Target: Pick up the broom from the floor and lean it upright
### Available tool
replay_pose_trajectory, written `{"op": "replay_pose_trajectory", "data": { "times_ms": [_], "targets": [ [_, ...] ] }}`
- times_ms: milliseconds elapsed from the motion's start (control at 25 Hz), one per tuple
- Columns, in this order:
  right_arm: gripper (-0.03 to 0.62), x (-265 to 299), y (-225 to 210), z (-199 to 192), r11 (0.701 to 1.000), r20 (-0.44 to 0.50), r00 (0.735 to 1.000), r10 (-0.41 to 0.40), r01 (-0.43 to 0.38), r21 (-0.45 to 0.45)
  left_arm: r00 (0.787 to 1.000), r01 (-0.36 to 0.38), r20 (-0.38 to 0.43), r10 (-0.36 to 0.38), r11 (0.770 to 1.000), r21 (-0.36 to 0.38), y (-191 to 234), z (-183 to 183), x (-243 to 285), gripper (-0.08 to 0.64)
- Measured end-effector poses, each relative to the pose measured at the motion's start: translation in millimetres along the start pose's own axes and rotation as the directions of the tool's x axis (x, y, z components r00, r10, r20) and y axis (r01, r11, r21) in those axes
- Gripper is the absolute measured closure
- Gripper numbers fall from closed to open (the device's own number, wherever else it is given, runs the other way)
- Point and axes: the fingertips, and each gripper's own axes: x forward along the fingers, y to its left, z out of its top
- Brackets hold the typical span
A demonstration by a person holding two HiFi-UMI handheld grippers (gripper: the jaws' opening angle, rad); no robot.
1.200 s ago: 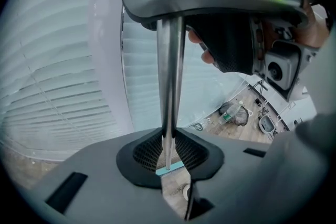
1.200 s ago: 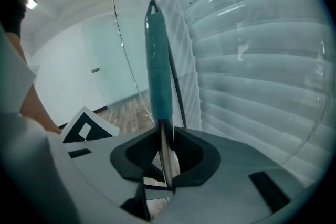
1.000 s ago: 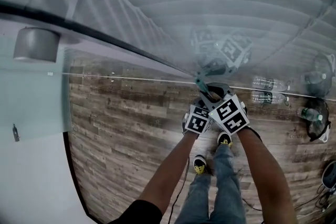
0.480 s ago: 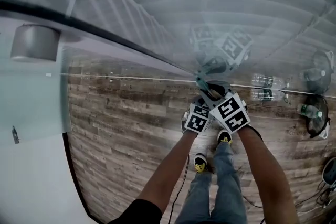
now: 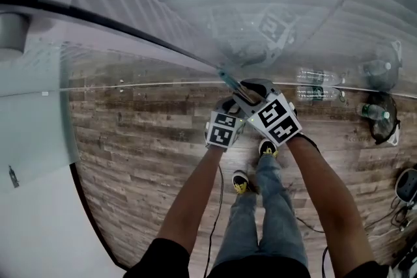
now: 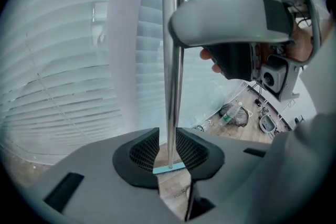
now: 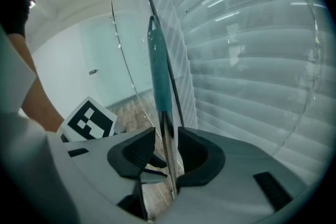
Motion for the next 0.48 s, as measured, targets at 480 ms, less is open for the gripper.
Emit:
{"op": "replay_pose_trajectory", "data": {
  "times_ms": [480],
  "targets": [
    [0.454, -199, 7, -26, 0.992, 0.076, 0.993, -0.09, 0.096, -0.081, 0.996, -0.064, 0.061, 0.067, 0.996, -0.055, 6, -9, -48, 0.466]
  ]
}}
